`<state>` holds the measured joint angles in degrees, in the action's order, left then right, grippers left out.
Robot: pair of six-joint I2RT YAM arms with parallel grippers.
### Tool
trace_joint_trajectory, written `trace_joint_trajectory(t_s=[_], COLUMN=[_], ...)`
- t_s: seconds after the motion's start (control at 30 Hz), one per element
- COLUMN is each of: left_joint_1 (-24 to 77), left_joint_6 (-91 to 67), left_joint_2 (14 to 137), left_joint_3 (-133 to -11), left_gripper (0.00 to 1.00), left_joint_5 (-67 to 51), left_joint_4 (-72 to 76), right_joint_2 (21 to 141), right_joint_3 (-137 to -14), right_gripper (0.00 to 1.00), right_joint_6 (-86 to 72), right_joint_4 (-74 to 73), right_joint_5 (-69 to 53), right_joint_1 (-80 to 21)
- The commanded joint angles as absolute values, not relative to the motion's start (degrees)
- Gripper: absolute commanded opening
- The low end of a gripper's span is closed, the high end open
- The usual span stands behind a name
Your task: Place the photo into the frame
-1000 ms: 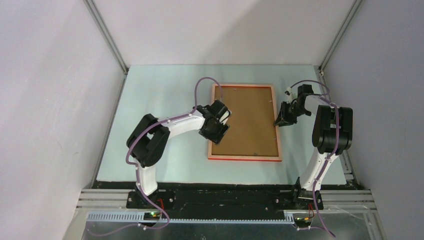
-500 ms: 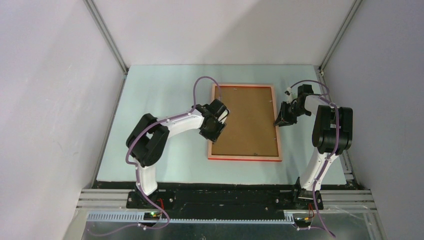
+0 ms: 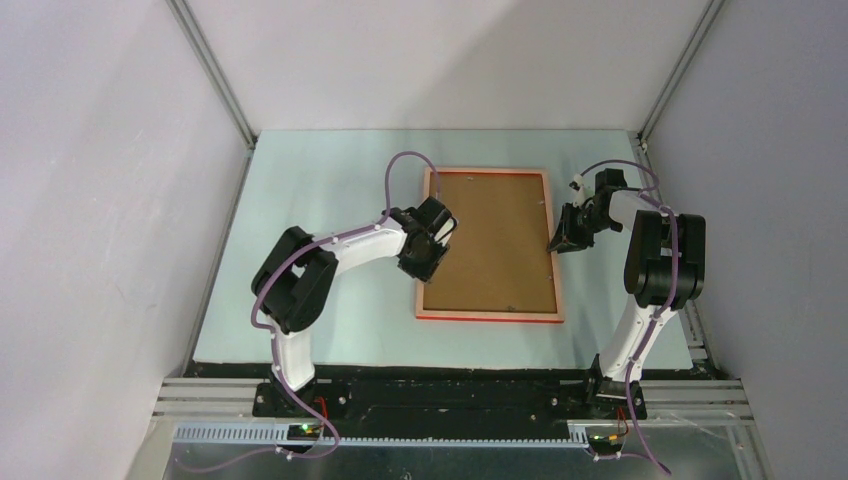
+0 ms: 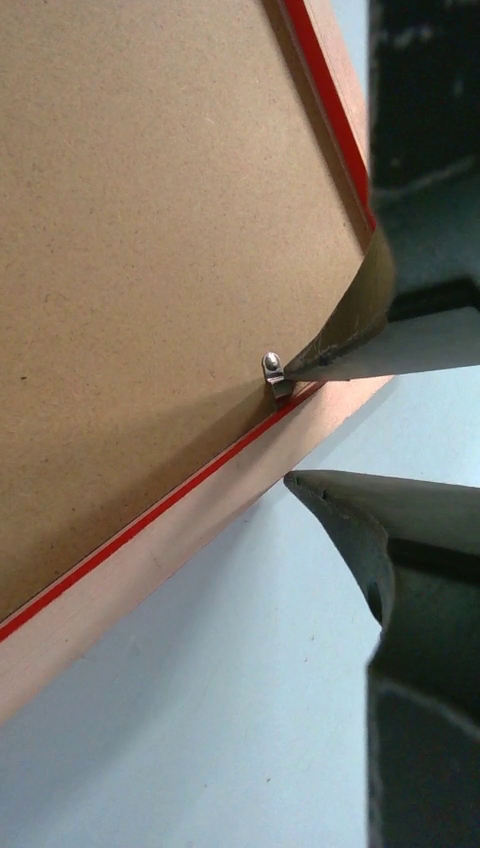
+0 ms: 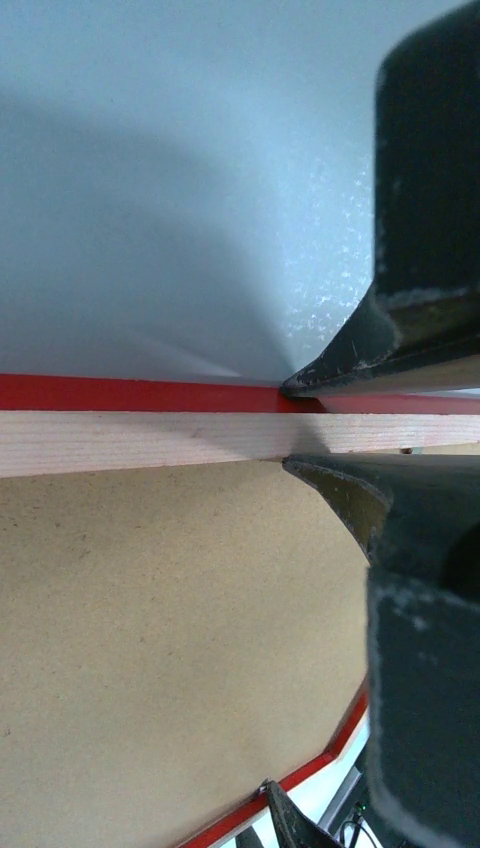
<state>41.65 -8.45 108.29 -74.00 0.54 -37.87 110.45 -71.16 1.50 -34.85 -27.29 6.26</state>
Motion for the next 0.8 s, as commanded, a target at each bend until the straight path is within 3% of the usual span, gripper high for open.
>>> trace_joint_trajectory(t_s=[0.0, 0.17, 0.37, 0.57, 0.67, 0.77], left_joint_1=[41.68, 41.45, 40.51, 38.97, 37.60, 35.62], left_joint_6=[-7.04, -6.63, -4.04, -0.50, -0.11, 1.01], left_joint_2=[105.74, 103.39, 98.99, 94.03, 92.20, 91.31], left_joint_3=[-75.45, -75.33, -75.05, -75.21, -75.27, -75.39], left_gripper=[0.50, 0.71, 0.93, 1.00, 1.00, 1.00], left_joint_5=[0.61, 0.49, 0.92, 1.98, 1.46, 0.66], left_joint_4=[-36.25, -36.34, -36.29, -36.26, -36.28, -36.28], right_joint_2=[111.56, 111.09, 110.38, 111.45, 111.98, 113.42], right_joint_3=[-69.61, -69.61, -70.61, -73.28, -75.25, -77.39], right_gripper=[0.00, 0.00, 0.23, 0.46, 0.51, 0.46], right_joint_6=[2.32, 2.85, 3.32, 4.00, 4.39, 4.75], right_joint_4=[-34.10, -33.84, -33.41, -34.07, -34.67, -35.56], right_joint_5=[-25.62, -25.16, -23.36, -19.61, -17.08, -16.09], right_joint_1=[5.30, 4.70, 3.70, 1.83, 0.60, 0.35])
